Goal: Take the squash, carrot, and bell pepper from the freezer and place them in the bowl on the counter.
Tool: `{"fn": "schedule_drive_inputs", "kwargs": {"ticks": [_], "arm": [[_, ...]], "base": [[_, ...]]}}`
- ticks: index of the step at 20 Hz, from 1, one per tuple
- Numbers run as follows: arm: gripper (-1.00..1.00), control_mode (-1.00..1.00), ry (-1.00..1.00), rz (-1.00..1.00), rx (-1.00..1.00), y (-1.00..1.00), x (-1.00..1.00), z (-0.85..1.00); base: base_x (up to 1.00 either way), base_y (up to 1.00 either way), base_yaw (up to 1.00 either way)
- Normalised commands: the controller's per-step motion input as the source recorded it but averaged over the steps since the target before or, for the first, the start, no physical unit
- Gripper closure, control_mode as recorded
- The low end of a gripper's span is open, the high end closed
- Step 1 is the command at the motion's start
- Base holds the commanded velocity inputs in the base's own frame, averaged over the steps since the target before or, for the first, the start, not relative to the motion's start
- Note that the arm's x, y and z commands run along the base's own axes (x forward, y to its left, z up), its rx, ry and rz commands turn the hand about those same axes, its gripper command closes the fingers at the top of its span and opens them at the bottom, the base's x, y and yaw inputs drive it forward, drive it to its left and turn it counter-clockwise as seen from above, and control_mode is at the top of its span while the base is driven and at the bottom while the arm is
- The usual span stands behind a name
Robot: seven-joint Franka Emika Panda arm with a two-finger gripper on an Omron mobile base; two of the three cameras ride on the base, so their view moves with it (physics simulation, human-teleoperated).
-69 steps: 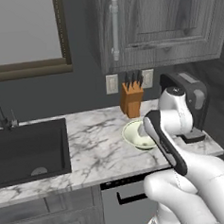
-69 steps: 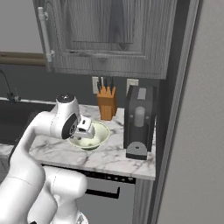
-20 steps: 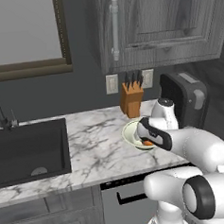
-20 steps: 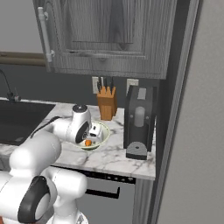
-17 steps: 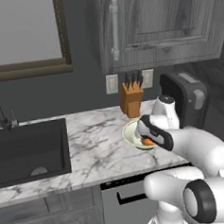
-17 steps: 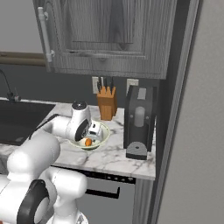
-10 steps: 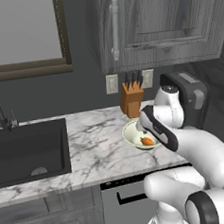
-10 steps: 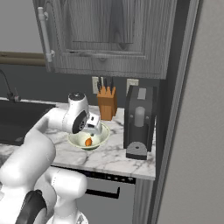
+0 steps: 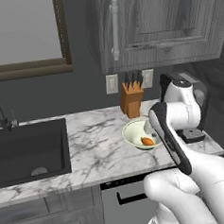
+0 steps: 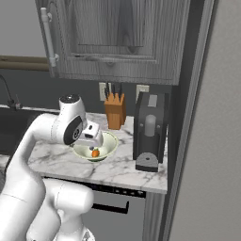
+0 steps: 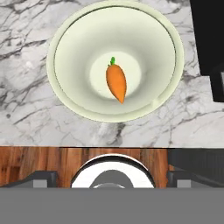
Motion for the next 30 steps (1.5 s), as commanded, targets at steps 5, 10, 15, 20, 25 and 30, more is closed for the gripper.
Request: {"fn": "schedule_drive_inputs", "kwargs": {"ticks": [5,10,15,20,25,30], "arm": [[-1.0,-1.0,0.0,0.0,-0.04,0.28,-0.88,0.12],[-1.0,-1.0,0.0,0.01,-0.01,0.18,-0.49,0.45],[-1.0,-1.0,0.0,0.0,0.0,0.0,-0.39,0.65],[-1.0,-1.0,0.0,0.0,0.0,-0.01,-0.2,0.6],[-1.0,-1.0,0.0,0.0,0.0,-0.06,-0.25,0.4],[-1.0,-1.0,-0.01,0.0,0.0,-0.25,-0.27,0.1]], "base": [[0.0,0.0,0.0],[0.0,0.0,0.0],[0.0,0.0,0.0],[0.0,0.0,0.0],[0.0,0.0,0.0],[0.0,0.0,0.0]]}}
